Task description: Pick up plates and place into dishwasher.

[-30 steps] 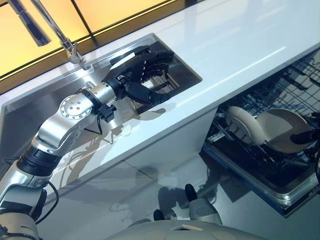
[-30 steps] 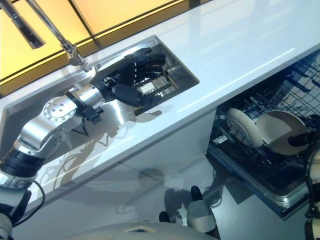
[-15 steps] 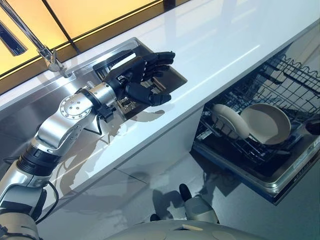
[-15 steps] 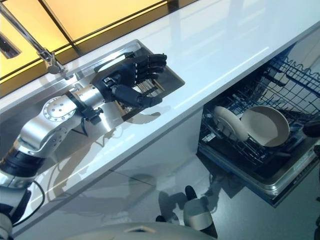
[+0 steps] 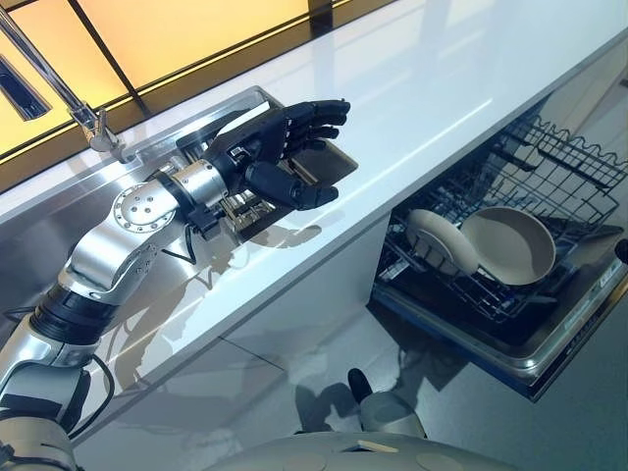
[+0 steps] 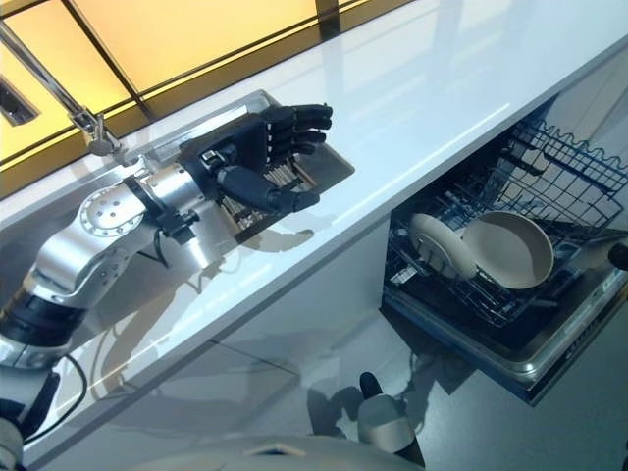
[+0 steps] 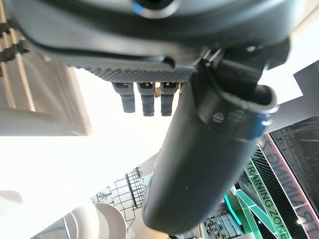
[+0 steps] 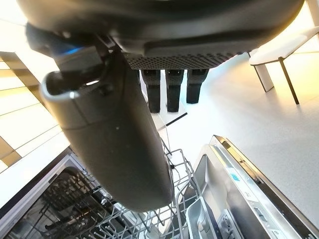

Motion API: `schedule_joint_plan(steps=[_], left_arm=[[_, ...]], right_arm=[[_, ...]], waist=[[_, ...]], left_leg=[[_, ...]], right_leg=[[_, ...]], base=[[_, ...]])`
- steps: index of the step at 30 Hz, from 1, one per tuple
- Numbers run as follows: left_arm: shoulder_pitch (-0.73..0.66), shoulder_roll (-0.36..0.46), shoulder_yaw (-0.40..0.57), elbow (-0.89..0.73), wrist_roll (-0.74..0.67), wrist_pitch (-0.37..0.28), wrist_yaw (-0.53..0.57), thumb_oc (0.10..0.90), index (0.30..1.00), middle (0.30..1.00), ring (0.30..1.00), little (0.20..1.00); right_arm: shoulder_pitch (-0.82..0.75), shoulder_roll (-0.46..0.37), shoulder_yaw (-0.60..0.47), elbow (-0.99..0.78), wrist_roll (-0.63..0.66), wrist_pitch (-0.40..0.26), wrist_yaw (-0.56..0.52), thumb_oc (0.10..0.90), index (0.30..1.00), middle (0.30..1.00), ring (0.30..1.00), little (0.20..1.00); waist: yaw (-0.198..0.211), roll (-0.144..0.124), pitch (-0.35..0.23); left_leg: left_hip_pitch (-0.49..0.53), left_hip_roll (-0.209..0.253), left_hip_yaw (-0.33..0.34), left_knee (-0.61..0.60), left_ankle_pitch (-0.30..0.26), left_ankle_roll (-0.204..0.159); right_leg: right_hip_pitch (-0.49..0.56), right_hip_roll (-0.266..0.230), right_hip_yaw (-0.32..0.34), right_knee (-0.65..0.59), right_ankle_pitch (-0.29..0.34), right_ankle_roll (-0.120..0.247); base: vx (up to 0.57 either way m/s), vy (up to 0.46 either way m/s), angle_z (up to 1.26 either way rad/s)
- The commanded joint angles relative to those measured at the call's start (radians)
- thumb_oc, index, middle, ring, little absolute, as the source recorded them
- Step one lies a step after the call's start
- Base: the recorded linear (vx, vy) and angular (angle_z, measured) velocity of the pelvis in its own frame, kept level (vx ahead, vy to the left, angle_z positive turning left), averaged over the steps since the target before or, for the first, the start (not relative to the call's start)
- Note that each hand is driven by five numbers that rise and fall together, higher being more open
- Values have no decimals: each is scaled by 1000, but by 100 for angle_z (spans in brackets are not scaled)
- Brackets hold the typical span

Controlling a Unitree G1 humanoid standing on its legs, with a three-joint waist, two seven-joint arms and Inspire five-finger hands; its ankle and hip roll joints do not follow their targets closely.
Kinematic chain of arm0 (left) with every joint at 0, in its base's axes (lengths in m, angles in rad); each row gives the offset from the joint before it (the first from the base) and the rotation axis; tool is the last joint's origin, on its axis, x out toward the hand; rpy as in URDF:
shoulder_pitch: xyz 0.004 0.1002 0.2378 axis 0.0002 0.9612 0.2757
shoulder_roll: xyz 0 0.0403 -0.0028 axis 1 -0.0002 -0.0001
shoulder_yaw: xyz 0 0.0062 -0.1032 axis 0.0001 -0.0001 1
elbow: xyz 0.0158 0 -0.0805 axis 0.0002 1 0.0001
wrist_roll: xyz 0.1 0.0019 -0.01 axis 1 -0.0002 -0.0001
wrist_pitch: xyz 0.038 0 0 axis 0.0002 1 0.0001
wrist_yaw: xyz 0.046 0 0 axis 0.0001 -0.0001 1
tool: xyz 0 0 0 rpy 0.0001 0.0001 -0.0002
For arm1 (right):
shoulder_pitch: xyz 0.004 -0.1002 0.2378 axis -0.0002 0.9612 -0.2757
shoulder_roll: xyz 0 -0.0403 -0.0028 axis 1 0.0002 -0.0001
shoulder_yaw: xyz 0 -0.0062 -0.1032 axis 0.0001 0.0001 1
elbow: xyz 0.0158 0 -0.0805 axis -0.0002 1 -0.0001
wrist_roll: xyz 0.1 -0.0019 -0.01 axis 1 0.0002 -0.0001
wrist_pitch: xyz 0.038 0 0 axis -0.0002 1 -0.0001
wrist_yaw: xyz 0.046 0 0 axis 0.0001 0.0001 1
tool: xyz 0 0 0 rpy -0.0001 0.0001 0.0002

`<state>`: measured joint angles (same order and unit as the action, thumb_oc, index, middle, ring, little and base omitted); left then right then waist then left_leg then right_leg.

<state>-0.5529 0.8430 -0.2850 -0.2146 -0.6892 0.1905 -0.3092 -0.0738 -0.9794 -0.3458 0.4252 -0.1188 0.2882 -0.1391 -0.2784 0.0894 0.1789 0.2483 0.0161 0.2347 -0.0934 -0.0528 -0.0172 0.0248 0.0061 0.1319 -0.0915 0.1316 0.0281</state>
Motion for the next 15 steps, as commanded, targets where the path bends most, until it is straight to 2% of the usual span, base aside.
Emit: schedule_joint_plan(steps=[1, 10, 15], left_arm=[[-165, 26, -11, 4, -81, -109, -5, 800, 900, 900, 900, 900], [-156, 19, -40, -21, -112, -95, -42, 800, 900, 900, 900, 900], [-85, -9, -27, -34, -122, -82, -81, 800, 900, 900, 900, 900]], right_arm=[[-18, -121, -5, -49, -11, -66, -54, 100, 300, 300, 300, 200], [-32, -110, 45, -60, -42, -49, 2, 100, 300, 300, 300, 200], [-46, -109, 83, -43, -64, -36, 43, 100, 300, 300, 300, 200]], waist=[[4, -60, -137], [13, -62, -147], [26, -69, -143]], left_leg=[[-71, 29, -10, 6, 40, 10], [-68, 47, -14, 6, 52, 0], [-51, 60, -7, 12, 67, -12]], right_leg=[[46, 25, -9, 5, -23, 55], [46, 35, -29, 4, -26, 46], [52, 39, -37, 4, -25, 34]], base=[[-43, -76, -3], [-36, -99, 0], [-11, -63, 2]])
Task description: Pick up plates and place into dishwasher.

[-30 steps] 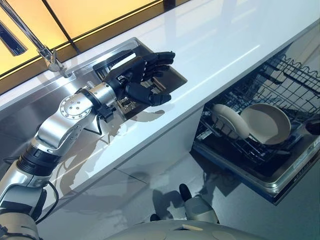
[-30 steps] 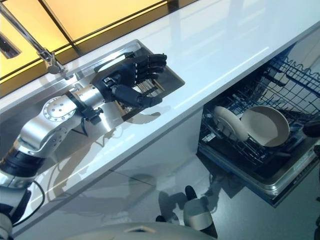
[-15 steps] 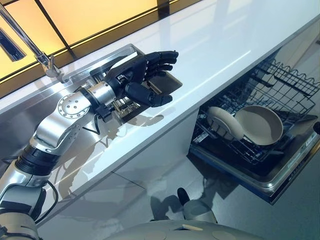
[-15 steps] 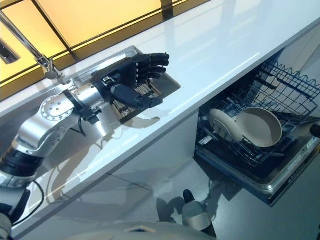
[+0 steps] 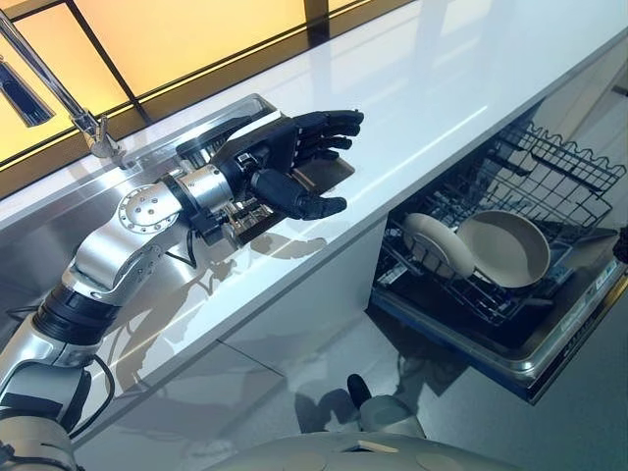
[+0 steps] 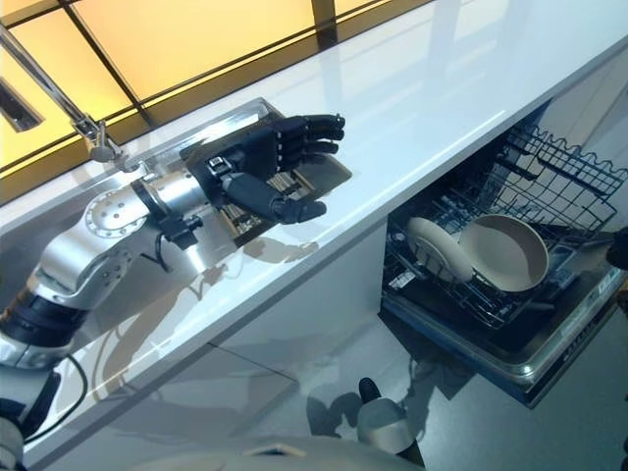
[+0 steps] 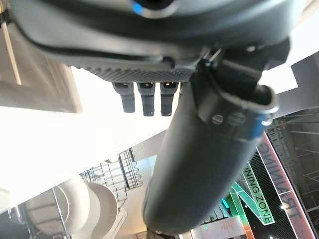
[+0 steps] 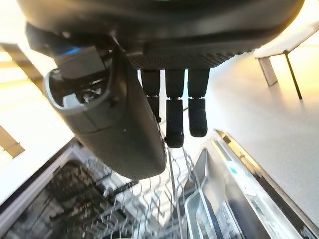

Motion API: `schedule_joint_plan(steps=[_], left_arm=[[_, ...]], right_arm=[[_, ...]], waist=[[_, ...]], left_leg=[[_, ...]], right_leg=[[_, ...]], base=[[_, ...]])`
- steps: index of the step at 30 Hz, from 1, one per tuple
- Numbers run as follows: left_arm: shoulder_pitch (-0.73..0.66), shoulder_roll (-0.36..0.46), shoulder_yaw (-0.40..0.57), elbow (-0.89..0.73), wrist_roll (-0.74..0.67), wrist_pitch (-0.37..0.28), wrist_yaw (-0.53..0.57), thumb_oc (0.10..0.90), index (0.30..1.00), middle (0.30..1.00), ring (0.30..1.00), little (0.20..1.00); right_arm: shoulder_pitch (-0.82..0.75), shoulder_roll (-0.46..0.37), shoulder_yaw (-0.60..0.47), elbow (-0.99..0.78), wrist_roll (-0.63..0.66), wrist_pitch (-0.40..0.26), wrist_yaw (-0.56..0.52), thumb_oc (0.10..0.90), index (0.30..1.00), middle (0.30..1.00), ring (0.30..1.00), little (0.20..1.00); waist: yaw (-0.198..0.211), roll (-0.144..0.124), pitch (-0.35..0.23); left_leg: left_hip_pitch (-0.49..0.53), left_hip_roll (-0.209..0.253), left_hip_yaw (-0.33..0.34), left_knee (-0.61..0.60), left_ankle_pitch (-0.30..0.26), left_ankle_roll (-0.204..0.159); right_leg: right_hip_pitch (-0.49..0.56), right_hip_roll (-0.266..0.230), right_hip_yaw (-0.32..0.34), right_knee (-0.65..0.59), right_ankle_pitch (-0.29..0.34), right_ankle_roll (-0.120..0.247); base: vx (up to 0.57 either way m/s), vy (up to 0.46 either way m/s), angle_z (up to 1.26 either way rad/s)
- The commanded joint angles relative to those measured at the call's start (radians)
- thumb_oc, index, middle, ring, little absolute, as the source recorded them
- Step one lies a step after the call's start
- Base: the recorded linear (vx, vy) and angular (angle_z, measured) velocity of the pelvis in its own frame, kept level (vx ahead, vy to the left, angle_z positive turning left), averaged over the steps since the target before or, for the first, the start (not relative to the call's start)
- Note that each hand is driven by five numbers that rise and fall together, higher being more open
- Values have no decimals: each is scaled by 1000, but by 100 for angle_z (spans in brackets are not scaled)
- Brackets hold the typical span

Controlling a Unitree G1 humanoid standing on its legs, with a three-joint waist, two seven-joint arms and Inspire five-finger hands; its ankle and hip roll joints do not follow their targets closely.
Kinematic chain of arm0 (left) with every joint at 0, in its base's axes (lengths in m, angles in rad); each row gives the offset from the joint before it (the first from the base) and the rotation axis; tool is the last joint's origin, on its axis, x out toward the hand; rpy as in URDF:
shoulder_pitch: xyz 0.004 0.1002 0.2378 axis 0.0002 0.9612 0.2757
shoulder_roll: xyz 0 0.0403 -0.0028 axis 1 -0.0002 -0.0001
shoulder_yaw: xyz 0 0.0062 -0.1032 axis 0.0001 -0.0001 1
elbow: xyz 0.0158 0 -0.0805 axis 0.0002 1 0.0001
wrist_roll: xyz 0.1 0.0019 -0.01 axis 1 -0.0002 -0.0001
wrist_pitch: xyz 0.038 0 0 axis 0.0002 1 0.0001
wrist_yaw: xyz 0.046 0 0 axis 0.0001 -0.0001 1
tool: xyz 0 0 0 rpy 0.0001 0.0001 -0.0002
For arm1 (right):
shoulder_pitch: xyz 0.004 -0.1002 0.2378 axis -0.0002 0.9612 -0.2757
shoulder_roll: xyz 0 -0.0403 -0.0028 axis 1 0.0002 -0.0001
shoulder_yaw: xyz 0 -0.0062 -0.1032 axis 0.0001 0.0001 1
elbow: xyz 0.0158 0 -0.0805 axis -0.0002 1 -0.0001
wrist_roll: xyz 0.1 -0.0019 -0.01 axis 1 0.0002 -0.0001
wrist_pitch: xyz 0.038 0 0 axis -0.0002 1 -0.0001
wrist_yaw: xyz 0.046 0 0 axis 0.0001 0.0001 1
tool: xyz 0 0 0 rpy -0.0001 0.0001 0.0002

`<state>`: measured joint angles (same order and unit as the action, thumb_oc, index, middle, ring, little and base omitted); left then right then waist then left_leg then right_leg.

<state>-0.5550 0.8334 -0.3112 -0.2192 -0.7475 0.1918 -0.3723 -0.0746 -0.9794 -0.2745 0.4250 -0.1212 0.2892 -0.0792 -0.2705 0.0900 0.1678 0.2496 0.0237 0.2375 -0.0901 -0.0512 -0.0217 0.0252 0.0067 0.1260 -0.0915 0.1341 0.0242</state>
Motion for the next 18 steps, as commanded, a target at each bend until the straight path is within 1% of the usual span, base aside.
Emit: schedule_joint_plan(steps=[1, 2, 3, 5, 6, 10, 12, 13, 15, 16, 17, 18], left_arm=[[-78, -2, 2, -31, -65, -81, -20, 800, 900, 900, 900, 900], [-68, -7, 3, -33, -66, -79, -25, 800, 900, 900, 900, 900], [-30, -24, 5, -41, -68, -74, -39, 800, 900, 900, 900, 900], [10, -39, 3, -48, -53, -86, -55, 800, 900, 900, 900, 900], [30, -34, -1, -63, -59, -85, -59, 800, 900, 900, 900, 900], [82, -38, -17, -83, -61, -90, -90, 800, 900, 900, 900, 900], [95, -40, -32, -92, -65, -88, -95, 800, 900, 900, 900, 900], [109, -28, -46, -110, -43, -101, -97, 800, 900, 900, 900, 900], [109, -13, -65, -117, -30, -115, -106, 800, 900, 900, 900, 900], [108, -8, -73, -115, -21, -118, -109, 800, 900, 900, 900, 900], [110, 3, -80, -116, -13, -125, -110, 800, 900, 900, 900, 900], [112, 6, -79, -117, -12, -125, -110, 800, 900, 900, 900, 900]], right_arm=[[-47, -110, 15, -41, -62, -37, -16, 100, 300, 300, 300, 200], [-50, -110, 19, -39, -63, -36, -14, 100, 300, 300, 300, 200], [-64, -110, 37, -34, -65, -34, 2, 100, 300, 300, 300, 200], [-83, -108, 65, -28, -69, -36, 12, 100, 300, 300, 300, 200], [-94, -108, 85, -25, -65, -31, 14, 100, 300, 300, 300, 200], [-126, -85, 163, 38, -72, -22, 14, 100, 300, 300, 300, 200], [-148, -78, 198, 66, -74, -10, 8, 100, 300, 300, 300, 200], [-169, -71, 235, 103, -70, 1, -2, 100, 300, 300, 300, 200], [-188, -66, 270, 142, -58, 24, -2, 100, 300, 300, 300, 200], [-207, -64, 295, 166, -54, 27, -6, 100, 300, 300, 300, 200], [-230, -58, 324, 197, -50, 30, -9, 100, 300, 300, 300, 200], [-237, -57, 331, 204, -49, 27, -10, 100, 300, 300, 300, 200]], waist=[[18, -70, -132], [21, -71, -130], [34, -77, -122], [52, -79, -111], [68, -76, -104], [86, -67, -94], [93, -66, -92], [107, -64, -87], [118, -64, -82], [125, -65, -80], [141, -69, -76], [143, -69, -75]], left_leg=[[-52, 53, -10, 10, 65, -8], [-53, 52, -11, 18, 64, -8], [-69, 36, -36, 69, 44, -4], [-92, 3, -79, 105, 23, 14], [-100, -22, -111, 93, 22, 27], [-88, -52, -152, 10, 50, 50], [-95, -59, -164, 3, 53, 52], [-110, -70, -185, 3, 52, 57], [-121, -75, -180, 3, 51, 59], [-124, -75, -173, 3, 51, 58], [-127, -74, -160, 3, 53, 56], [-126, -73, -156, 3, 53, 56]], right_leg=[[52, 39, -31, 4, -27, 37], [53, 38, -30, 4, -26, 35], [55, 37, -20, 4, -20, 30], [56, 35, -1, 4, -11, 31], [55, 38, 7, 4, -7, 33], [35, 42, 22, 4, 5, 47], [26, 38, 26, 4, 13, 53], [17, 29, 27, 4, 21, 61], [5, 12, 4, 4, 30, 71], [3, 2, -18, 4, 34, 77], [3, -13, -69, 7, 36, 83], [3, -16, -79, 8, 35, 85]], base=[[0, 0, 0], [-36, -17, 1], [-51, -10, -3], [-64, 20, -6], [-62, 55, -8], [-49, 94, -20], [-54, 70, -5], [-74, 61, -7], [-73, 50, -11], [-46, 5, -5], [-31, -10, 3], [-53, -58, 1]])
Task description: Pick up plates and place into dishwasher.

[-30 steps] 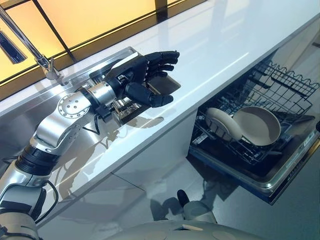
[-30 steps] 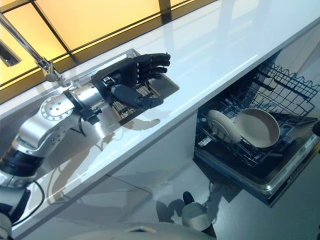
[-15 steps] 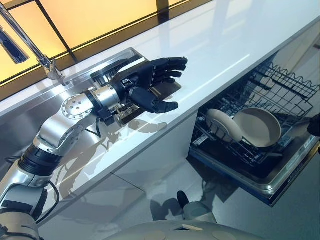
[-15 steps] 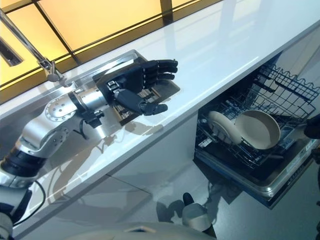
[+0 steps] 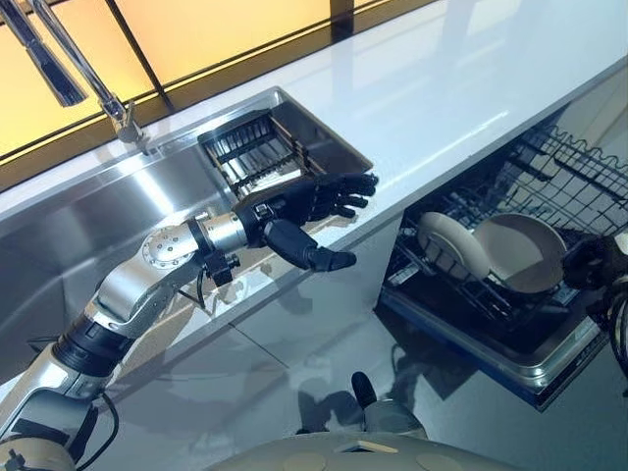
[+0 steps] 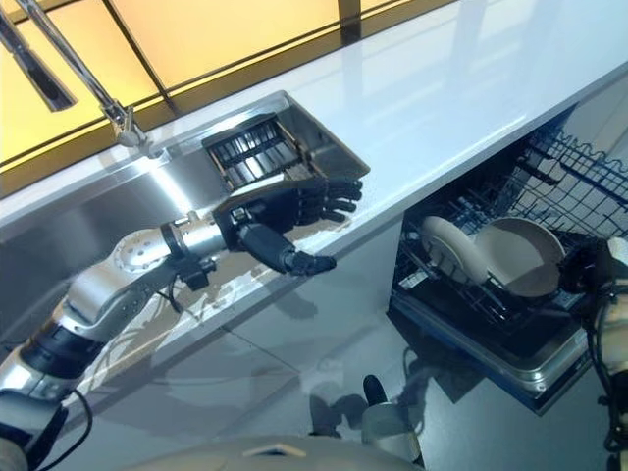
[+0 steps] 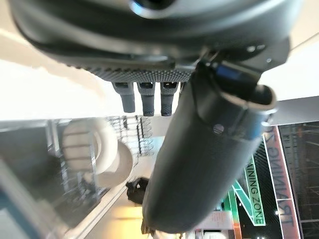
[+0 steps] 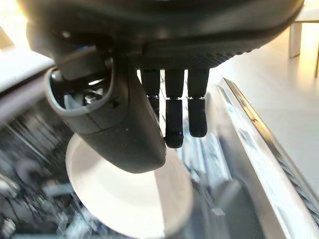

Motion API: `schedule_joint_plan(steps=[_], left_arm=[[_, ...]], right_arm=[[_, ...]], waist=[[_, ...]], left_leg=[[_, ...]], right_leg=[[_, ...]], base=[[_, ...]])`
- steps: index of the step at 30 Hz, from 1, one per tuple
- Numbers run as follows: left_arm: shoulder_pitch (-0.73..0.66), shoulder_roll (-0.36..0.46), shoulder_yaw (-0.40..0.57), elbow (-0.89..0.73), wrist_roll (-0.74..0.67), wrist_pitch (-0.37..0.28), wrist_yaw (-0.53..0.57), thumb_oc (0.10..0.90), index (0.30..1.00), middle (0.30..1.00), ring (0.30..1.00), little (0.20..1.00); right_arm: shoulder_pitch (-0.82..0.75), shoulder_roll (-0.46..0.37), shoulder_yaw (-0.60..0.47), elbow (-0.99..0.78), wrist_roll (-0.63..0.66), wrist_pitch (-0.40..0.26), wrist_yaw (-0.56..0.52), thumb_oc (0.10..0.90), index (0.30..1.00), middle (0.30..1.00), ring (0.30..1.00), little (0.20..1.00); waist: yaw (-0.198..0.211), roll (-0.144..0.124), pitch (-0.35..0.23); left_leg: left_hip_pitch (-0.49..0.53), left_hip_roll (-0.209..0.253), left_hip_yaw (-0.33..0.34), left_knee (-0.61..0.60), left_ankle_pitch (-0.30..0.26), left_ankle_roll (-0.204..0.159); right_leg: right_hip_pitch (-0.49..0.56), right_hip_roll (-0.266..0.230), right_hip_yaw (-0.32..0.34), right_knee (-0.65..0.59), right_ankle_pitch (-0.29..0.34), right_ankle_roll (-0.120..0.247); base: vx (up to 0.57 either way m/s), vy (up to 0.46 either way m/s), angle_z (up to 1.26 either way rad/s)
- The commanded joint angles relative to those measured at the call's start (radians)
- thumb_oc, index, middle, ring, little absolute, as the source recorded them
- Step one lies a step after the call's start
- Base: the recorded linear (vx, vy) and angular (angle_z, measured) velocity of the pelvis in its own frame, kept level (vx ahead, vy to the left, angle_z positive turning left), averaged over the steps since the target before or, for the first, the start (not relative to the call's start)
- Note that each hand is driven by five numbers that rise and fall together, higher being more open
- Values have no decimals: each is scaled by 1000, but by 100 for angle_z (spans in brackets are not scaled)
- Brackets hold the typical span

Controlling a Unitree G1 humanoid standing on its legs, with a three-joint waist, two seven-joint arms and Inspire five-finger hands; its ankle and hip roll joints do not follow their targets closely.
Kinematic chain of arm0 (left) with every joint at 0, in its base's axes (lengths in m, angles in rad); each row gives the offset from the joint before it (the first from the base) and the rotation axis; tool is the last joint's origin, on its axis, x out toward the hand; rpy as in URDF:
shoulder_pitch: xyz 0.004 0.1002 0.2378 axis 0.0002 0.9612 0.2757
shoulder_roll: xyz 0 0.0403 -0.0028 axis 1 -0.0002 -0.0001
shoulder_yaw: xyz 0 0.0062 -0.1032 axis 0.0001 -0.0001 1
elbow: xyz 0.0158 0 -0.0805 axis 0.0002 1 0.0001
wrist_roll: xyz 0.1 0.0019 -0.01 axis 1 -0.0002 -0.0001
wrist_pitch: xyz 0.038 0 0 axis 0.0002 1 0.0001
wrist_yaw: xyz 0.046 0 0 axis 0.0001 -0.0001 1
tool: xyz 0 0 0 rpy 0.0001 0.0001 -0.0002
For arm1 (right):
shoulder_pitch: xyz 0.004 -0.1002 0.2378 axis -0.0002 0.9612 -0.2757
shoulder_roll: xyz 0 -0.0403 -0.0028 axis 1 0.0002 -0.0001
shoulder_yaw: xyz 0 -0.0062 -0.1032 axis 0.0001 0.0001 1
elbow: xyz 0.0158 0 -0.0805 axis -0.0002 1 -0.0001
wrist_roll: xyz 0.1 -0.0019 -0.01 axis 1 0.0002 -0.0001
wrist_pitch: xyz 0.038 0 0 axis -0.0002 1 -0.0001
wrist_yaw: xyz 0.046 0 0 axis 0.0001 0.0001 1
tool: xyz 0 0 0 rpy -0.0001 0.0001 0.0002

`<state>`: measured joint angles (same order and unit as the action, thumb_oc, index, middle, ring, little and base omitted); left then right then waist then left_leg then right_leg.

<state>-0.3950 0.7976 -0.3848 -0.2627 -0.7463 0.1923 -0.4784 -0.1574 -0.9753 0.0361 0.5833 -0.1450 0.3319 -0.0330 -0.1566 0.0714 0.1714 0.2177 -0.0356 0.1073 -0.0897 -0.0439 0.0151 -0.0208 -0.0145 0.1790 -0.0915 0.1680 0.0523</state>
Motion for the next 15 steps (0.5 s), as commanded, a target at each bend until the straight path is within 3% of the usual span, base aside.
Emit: schedule_joint_plan(steps=[1, 4, 6, 9, 15], left_arm=[[-38, 53, 0, -85, 6, -118, 6, 800, 900, 900, 900, 900], [-52, 70, 0, -90, 4, -102, 28, 800, 900, 900, 900, 900], [-96, 113, -8, -60, -10, -123, 60, 800, 900, 900, 900, 900], [-88, 138, 44, -59, -3, -158, 106, 800, 900, 900, 900, 900], [-86, 108, 138, -38, 5, -173, 135, 800, 900, 900, 900, 900]], right_arm=[[-199, -45, 64, 72, -25, -1, -51, 100, 300, 300, 300, 200], [-264, -25, 129, 106, -15, 27, -58, 100, 300, 300, 300, 200], [-313, -9, 183, 183, 3, 39, -75, 100, 300, 300, 300, 200], [-290, -18, 153, 271, -1, -5, -83, 100, 300, 300, 300, 200], [-291, -36, 128, 281, -3, 29, -66, 100, 300, 300, 300, 200]], waist=[[60, -55, -70], [82, -52, -67], [89, -42, -68], [101, -52, -63], [94, -35, -36]], left_leg=[[-96, -7, 1, 2, 48, 17], [-108, 2, -2, 2, 58, 19], [-114, 17, -14, 2, 62, 25], [-108, 23, -2, 2, 56, 16], [-111, 35, -9, 2, 61, 3]], right_leg=[[58, -18, -218, 15, -5, 63], [54, -39, -230, 52, -15, 67], [34, -51, -181, 111, -40, 67], [61, -51, -206, 12, -18, 59], [72, -37, -207, 12, -43, 42]], base=[[-49, -59, -4], [-61, -78, -69], [-14, -146, -33], [-2, -165, -4], [-7, -77, 4]])
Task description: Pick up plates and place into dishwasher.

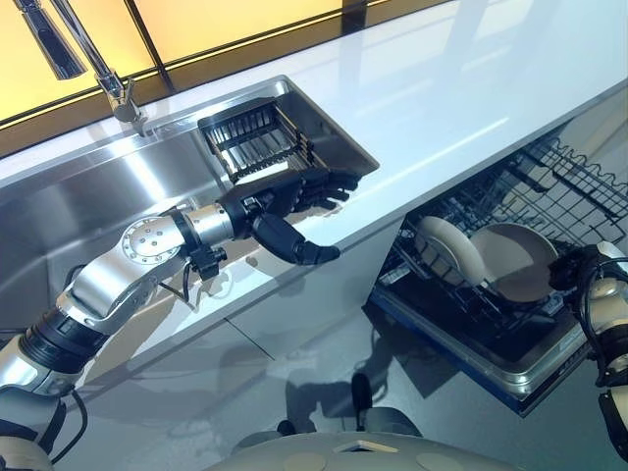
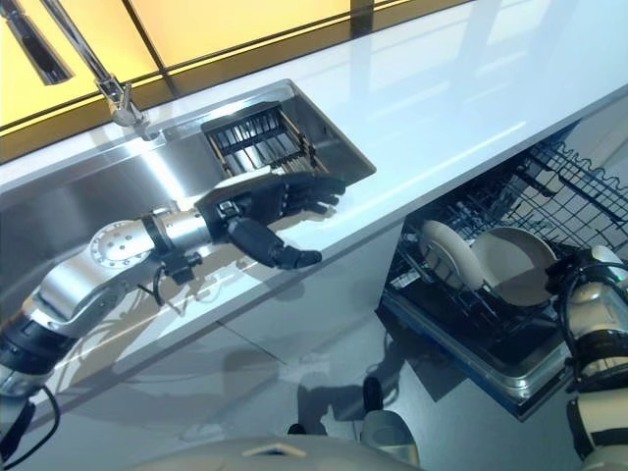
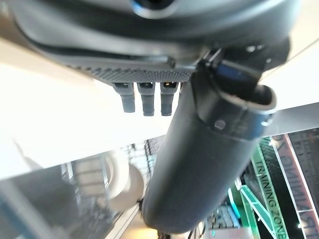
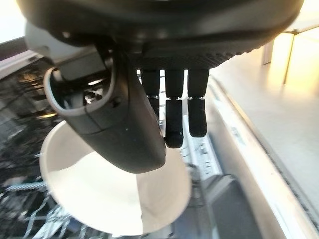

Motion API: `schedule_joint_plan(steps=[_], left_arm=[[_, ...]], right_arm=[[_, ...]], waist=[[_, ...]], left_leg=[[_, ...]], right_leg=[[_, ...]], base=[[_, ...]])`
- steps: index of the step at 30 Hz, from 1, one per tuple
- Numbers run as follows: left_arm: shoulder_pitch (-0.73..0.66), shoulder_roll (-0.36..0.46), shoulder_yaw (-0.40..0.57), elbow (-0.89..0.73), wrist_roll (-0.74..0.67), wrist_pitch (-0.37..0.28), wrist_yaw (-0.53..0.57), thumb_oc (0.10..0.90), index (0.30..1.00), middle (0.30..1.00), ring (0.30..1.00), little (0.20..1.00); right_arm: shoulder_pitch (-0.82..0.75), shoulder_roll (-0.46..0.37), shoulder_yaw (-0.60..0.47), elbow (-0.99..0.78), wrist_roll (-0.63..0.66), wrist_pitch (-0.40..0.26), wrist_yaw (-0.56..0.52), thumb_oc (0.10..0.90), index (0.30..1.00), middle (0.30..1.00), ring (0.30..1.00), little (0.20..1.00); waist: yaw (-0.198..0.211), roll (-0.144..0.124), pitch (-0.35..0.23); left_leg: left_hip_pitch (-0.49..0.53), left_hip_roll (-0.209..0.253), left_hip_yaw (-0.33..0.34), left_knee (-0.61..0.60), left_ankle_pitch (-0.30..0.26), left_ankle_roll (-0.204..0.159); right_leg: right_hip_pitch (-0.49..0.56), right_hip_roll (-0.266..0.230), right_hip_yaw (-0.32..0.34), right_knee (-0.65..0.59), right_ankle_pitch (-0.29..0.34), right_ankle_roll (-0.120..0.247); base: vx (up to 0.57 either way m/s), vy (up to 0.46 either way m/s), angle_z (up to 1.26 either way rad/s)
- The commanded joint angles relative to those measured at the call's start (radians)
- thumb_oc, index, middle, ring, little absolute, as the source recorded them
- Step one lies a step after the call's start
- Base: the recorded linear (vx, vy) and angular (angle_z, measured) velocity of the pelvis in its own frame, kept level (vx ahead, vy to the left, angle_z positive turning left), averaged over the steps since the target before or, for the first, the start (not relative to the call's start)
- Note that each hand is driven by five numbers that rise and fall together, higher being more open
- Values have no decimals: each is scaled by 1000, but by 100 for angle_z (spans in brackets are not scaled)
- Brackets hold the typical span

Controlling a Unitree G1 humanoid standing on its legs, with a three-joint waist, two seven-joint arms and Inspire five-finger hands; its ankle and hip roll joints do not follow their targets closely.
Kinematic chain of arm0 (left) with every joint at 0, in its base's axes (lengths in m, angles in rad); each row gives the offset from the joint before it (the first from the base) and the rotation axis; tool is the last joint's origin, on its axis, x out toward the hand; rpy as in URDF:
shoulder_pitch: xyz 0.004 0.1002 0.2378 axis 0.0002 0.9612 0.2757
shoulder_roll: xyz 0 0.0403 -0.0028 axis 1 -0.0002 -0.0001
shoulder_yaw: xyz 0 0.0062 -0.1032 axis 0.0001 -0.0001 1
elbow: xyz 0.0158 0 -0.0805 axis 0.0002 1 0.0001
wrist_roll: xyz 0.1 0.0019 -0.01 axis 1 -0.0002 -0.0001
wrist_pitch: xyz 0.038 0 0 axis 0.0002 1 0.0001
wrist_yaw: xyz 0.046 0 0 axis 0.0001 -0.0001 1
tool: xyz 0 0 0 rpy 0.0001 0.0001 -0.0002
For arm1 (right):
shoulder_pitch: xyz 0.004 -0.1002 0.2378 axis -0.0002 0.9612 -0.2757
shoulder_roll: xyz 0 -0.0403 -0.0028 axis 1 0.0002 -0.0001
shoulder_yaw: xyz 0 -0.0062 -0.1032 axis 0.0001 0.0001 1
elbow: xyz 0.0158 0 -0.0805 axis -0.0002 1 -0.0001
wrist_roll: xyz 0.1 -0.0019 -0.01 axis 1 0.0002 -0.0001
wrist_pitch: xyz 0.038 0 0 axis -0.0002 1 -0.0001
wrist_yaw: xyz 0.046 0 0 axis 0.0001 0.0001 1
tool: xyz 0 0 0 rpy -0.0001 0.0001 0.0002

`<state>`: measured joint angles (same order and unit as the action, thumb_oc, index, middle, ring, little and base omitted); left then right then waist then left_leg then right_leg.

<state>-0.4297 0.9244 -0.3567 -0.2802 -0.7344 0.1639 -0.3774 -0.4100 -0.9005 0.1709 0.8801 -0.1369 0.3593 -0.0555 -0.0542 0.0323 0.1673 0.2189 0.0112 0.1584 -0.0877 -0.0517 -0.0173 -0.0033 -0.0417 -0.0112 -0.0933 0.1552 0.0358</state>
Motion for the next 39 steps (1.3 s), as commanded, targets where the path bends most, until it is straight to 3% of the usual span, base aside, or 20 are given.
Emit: schedule_joint_plan(steps=[1, 9, 15, 23, 34, 36, 39], left_arm=[[-45, -22, 123, -23, -6, -148, 32, 800, 900, 900, 900, 900], [7, -56, 165, -57, 22, -139, 35, 800, 900, 900, 900, 900], [12, -53, 161, -64, 17, -134, 50, 800, 900, 900, 900, 900], [41, -68, 175, -67, 19, -135, 41, 800, 900, 900, 900, 900], [42, -117, 161, -81, 40, -152, 65, 800, 900, 900, 900, 900], [24, -130, 145, -88, 37, -152, 81, 800, 900, 900, 900, 900], [21, -135, 138, -88, 32, -156, 78, 800, 900, 900, 900, 900]], right_arm=[[-25, -111, -18, -18, -12, -2, -44, 100, 300, 300, 300, 200], [33, -86, -47, -39, -43, 32, -40, 100, 300, 300, 300, 200], [58, -89, -55, -20, -63, 48, -39, 100, 300, 300, 300, 200], [72, -84, -61, -30, -61, -4, -49, 100, 300, 300, 300, 200], [28, -55, 17, 46, -138, 1, 0, 100, 300, 300, 300, 200], [-29, -46, 67, 126, -150, -9, 6, 100, 300, 300, 300, 200], [-60, -42, 91, 161, -172, -17, 15, 100, 300, 300, 300, 200]], waist=[[-9, 6, -31], [-12, 31, -20], [-16, 33, -19], [-13, 36, -9], [-1, 87, 47], [9, 115, 72], [16, 130, 83]], left_leg=[[-111, -12, -64, 0, 68, 34], [-104, -12, -76, 0, 60, 27], [-102, -12, -73, 0, 56, 25], [-93, -16, -74, 0, 56, 31], [-99, -24, -92, 41, 60, 26], [-106, -32, -101, 63, 56, 22], [-109, -39, -110, 71, 54, 22]], right_leg=[[58, -10, -20, 12, -33, 57], [74, -13, -27, 6, -52, 51], [77, -16, -30, 6, -57, 53], [82, -18, -23, 17, -63, 50], [75, -35, -35, 98, -111, 31], [80, -49, -44, 106, -117, 29], [83, -56, -49, 112, -121, 29]], base=[[22, -31, 1], [17, -6, 0], [0, 0, 0], [0, 0, 0], [-9, 9, 2], [-41, 46, 11], [-17, 29, 7]])
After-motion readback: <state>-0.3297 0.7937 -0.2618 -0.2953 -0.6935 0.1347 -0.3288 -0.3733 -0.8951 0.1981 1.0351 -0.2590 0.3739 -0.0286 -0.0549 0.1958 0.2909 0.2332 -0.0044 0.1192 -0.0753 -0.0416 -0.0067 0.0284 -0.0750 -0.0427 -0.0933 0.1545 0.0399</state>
